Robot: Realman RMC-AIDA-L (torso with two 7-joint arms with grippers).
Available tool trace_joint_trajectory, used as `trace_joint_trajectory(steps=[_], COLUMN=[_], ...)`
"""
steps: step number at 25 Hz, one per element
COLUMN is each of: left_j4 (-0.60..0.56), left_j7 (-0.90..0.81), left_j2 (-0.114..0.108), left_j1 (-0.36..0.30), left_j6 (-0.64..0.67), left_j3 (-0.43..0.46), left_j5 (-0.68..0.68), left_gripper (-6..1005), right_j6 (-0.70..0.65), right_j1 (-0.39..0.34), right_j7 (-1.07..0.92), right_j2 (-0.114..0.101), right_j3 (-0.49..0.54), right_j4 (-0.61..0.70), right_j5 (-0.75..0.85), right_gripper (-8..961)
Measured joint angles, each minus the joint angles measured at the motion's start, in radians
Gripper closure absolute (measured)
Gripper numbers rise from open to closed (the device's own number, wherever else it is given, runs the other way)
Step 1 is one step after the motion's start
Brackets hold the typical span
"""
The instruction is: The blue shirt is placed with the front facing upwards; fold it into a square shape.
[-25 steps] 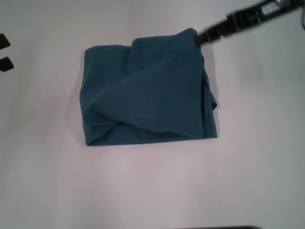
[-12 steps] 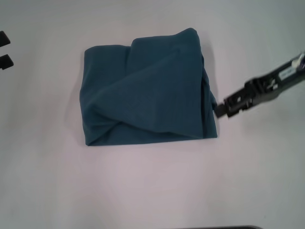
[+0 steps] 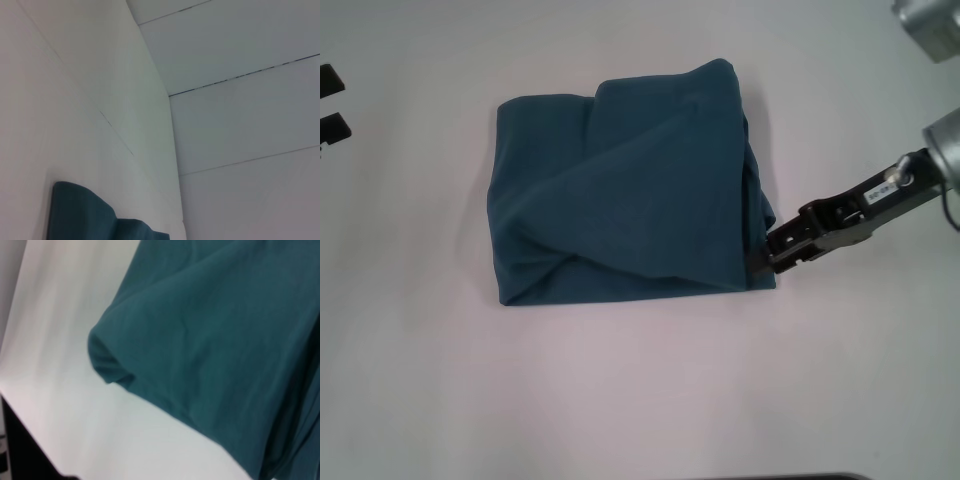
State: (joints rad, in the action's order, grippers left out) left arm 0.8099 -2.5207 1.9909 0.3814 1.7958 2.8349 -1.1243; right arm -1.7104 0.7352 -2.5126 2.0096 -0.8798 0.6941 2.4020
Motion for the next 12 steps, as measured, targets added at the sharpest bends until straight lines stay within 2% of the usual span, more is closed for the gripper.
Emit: trace_joint_trajectory(steps=[6, 12], left_j4=[-0.001, -0.002], left_j7=[0.001, 0.004], left_j2=[0.0, 0.001], left_j1=[-0.001, -0.001], left_j6=[0.0, -0.002], left_j3=[0.004, 0.003], left_j5=[0.0, 0.0], left_gripper=[323, 323], right_j6=[0.092, 0.136], right_j1=[0.0, 0.0], right_j7=[0.003, 0.004], right_j2=[0.019, 0.044], right_j3=[-0.023, -0.027], right_j4=[-0.063, -0.07], right_j5=[0.002, 0.002], right_gripper=[369, 369])
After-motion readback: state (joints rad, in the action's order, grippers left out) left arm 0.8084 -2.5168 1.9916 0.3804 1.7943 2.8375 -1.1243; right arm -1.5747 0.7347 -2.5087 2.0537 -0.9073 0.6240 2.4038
